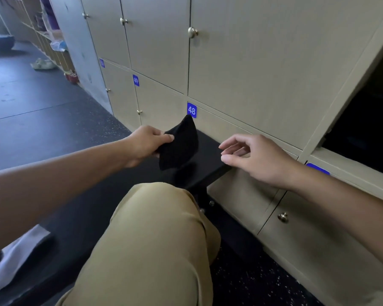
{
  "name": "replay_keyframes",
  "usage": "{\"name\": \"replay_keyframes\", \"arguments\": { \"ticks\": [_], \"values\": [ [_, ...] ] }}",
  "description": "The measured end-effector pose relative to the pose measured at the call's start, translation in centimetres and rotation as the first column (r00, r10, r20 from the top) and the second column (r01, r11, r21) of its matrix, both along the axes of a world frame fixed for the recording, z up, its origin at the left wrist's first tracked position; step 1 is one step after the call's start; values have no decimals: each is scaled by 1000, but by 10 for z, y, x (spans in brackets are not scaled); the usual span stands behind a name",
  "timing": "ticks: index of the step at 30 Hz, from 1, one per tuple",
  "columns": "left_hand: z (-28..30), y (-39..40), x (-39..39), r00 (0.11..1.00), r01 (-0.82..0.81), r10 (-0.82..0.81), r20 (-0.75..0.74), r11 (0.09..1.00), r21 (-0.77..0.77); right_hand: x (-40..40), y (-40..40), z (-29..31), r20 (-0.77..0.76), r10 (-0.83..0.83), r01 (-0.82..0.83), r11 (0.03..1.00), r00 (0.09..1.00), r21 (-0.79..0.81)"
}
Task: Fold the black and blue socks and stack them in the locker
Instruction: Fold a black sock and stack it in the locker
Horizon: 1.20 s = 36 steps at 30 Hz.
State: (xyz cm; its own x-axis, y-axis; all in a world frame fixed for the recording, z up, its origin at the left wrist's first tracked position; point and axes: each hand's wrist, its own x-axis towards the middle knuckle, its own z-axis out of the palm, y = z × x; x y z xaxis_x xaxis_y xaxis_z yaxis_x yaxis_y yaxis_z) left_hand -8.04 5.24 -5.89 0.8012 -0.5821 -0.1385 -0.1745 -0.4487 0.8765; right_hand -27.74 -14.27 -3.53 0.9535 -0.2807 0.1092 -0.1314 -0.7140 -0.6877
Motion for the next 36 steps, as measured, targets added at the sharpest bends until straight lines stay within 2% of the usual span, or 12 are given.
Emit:
{"name": "replay_keyframes", "arguments": {
  "ticks": [3,6,12,17,20,25,32,36],
  "values": [
    [11,-22,-14,990,51,-63,-129,994,-94,-6,2,5,51,5,-8,998,999,59],
    [24,-45,-29,974,97,-124,-191,984,-147,-12,1,9,115,-20,7,993,993,115],
    [51,-88,-69,920,109,-205,-334,952,-285,-24,-9,16,164,-130,95,974,978,207],
    [70,-108,-97,863,141,-295,-410,920,-366,-37,-26,22,242,-265,159,910,933,382],
    [76,-119,-112,881,205,-337,-332,904,-374,-50,-36,30,261,-335,173,852,906,493],
    [74,-143,-132,918,342,-388,-75,875,-342,-74,-51,43,247,-449,173,707,859,686],
    [76,-172,-163,897,442,-416,150,836,-325,-105,-66,51,226,-610,197,547,759,814],
    [68,-186,-183,841,529,-436,320,785,-321,-118,-78,50,191,-647,244,521,738,818]
  ]
}}
